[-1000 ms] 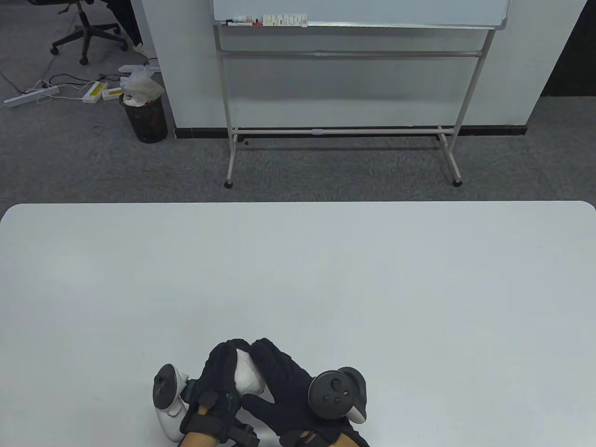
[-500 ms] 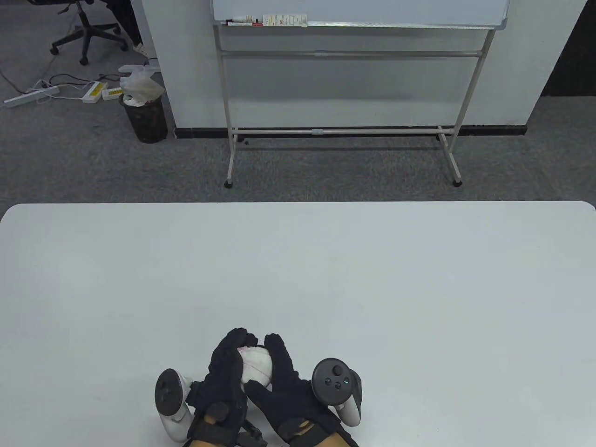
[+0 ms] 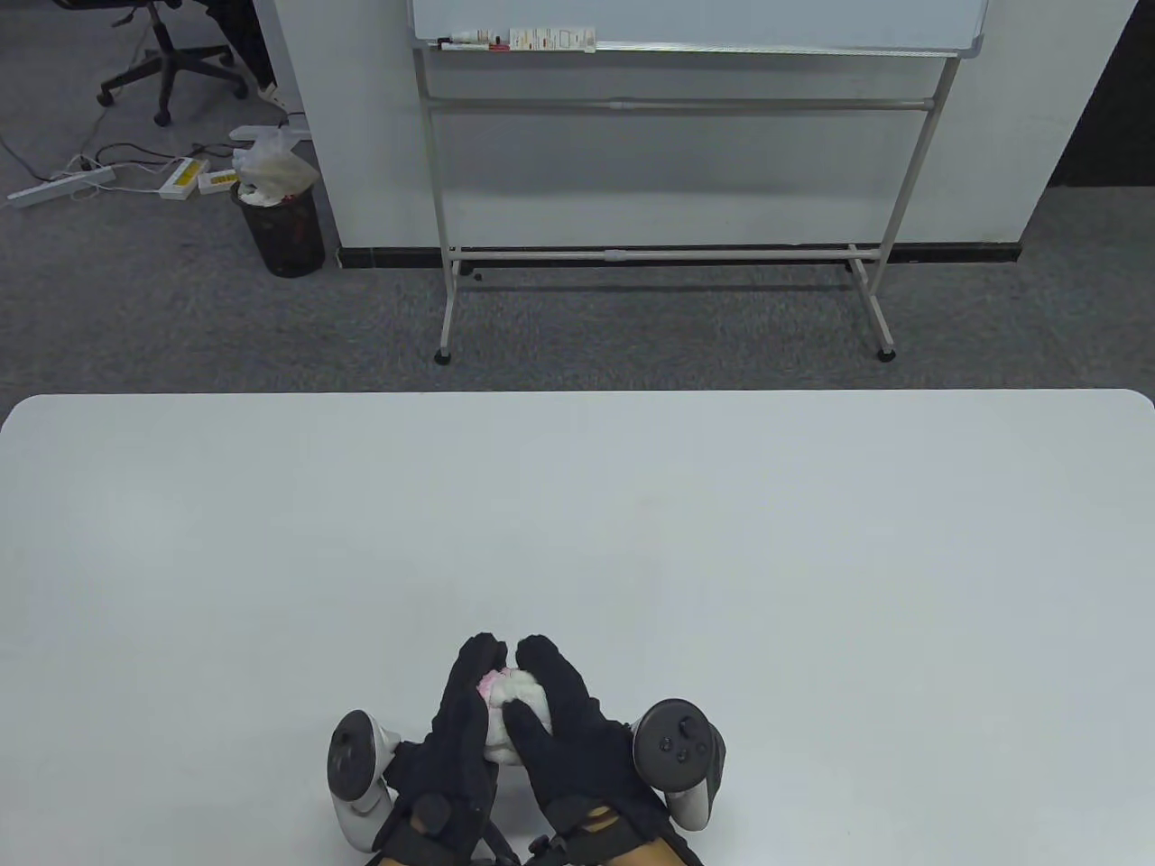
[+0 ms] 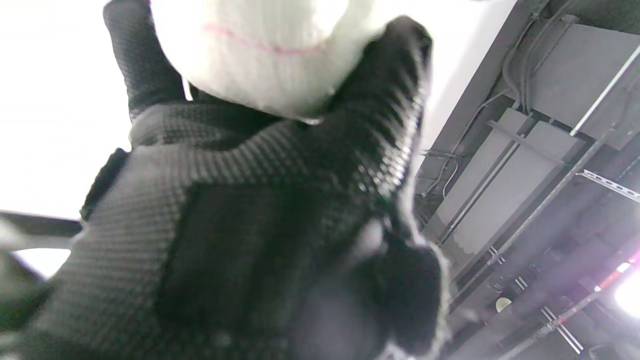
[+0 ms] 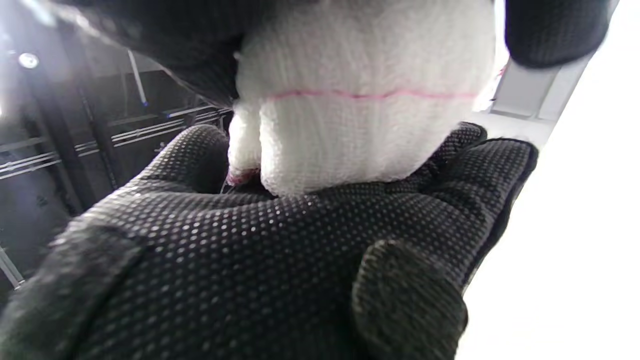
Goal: Squeeze dry dish cloth into compact mass
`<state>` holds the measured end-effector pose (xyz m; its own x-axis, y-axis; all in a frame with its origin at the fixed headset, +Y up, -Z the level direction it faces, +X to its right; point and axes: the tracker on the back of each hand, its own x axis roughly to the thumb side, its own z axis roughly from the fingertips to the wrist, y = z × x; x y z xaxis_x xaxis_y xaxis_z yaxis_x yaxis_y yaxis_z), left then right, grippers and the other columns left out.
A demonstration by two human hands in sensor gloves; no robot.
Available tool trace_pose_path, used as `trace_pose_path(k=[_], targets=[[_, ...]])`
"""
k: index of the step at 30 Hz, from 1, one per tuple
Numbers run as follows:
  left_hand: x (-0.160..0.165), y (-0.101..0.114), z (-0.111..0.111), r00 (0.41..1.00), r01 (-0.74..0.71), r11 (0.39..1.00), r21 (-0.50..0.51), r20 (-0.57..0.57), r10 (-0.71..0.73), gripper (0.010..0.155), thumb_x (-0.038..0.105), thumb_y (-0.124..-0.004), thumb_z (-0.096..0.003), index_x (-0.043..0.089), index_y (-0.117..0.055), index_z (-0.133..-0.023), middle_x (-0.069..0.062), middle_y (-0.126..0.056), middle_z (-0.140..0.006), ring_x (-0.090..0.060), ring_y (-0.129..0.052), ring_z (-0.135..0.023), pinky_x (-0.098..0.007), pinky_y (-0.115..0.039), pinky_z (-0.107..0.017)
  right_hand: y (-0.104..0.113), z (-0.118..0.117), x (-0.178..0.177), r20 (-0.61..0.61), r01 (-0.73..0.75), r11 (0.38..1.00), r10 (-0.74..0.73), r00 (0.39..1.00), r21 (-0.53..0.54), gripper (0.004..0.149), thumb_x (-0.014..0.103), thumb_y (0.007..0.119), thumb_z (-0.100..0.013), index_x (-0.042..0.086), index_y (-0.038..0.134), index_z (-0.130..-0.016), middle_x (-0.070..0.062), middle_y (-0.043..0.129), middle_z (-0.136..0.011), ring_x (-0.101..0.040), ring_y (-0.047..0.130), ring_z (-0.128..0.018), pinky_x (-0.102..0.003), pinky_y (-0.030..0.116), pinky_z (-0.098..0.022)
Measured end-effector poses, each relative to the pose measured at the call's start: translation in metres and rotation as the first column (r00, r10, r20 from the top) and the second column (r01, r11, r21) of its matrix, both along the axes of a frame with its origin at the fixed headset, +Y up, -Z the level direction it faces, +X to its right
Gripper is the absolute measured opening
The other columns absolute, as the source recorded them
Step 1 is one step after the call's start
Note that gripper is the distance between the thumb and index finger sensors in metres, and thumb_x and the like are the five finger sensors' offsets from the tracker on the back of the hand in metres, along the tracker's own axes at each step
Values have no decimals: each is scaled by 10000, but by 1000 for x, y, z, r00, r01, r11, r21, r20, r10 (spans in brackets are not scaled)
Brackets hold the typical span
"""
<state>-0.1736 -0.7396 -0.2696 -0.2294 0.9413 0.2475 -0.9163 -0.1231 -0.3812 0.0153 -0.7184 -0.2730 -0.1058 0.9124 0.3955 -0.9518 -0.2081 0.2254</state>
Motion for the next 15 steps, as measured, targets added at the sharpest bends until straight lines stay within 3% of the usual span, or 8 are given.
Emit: trace_pose_path(k=[4,8,15], targets=[[1,4,3,999,22,999,28,-28,-21,764,681,-455,-576,234,-108,-1089,-132,23,-1127,-474,4,-1011,-621,-171,-702,-2,0,-1,-47,100,995,-101,994,-27,782,612,644,-521,329,155,-1061,-98,156,-1138,-419,230,-1082,-656,306,-722],[1,6,4,997,50,997,52,-57,-47,773,683,-467,-568,234,-106,-1084,-106,54,-1116,-451,36,-1007,-612,-150,-700,-1,2,-3,-95,98,995,-98,991,-8,769,654,555,-507,322,143,-1065,-58,102,-1143,-367,142,-1091,-634,246,-730],[4,10,8,994,95,991,95,-71,-88,789,705,-460,-554,243,-91,-1078,-93,69,-1111,-434,46,-1008,-607,-143,-697,-6,3,-8,-150,124,989,-134,979,-78,781,658,508,-494,285,123,-1062,-40,62,-1137,-339,80,-1083,-620,202,-729]])
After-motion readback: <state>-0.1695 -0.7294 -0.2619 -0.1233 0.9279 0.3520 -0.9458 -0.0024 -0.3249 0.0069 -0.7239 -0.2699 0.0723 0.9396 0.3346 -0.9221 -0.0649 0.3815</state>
